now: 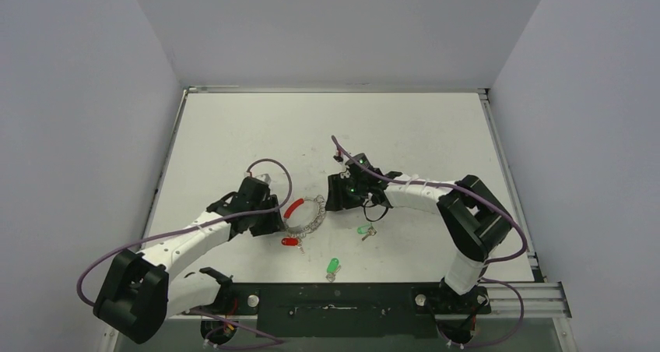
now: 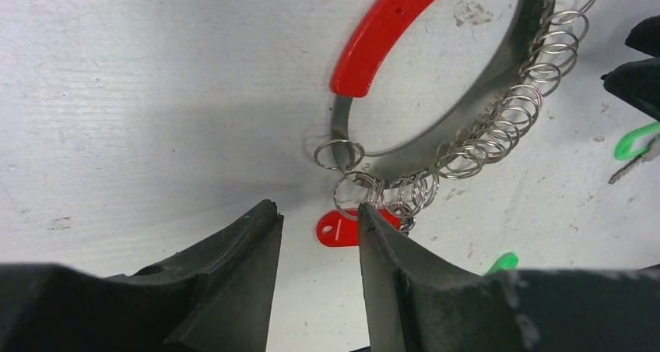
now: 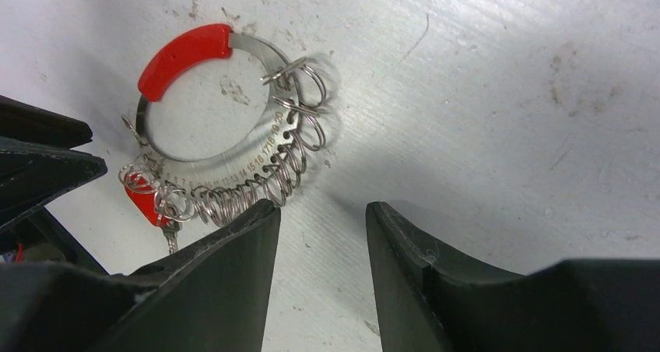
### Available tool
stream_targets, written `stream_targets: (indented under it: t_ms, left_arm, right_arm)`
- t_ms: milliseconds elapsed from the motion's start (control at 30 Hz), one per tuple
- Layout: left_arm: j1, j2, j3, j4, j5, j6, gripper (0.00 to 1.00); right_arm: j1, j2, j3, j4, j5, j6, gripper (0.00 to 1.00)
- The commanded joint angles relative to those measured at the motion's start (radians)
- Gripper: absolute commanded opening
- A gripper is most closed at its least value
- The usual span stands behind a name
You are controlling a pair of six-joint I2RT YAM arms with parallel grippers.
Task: Put the keys on the keyring
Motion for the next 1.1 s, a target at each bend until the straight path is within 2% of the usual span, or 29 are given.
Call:
stream_targets:
  t_ms: [0, 400, 667, 867, 1067]
  left_arm:
    - [0.030, 0.020, 0.060, -0.013, -0.012, 0.036, 0.40]
    - [0.053, 0.126, 0.115, 0.039, 0.038, 0.066, 0.39]
    - [0.054, 0.130, 0.125, 0.043, 0.043, 0.074, 0.39]
    - [0.057, 0.164, 0.100, 0.078, 0.075, 0.067, 0.37]
    - [0.059, 0.214, 0.095, 0.094, 0.072, 0.078, 0.33]
  right_arm:
    - [-0.010, 0.029, 0.064, 0.035, -0.027, -0.012, 0.46]
    - [-0.025, 0.082, 0.124, 0.049, -0.071, -0.034, 0.45]
    - [-0.002, 0.098, 0.043, 0.152, -0.140, 0.043, 0.26]
    - [0.061, 0.070, -0.070, 0.280, -0.173, 0.149, 0.03]
    - [0.152, 0.017, -0.205, 0.503, -0.186, 0.334, 0.03]
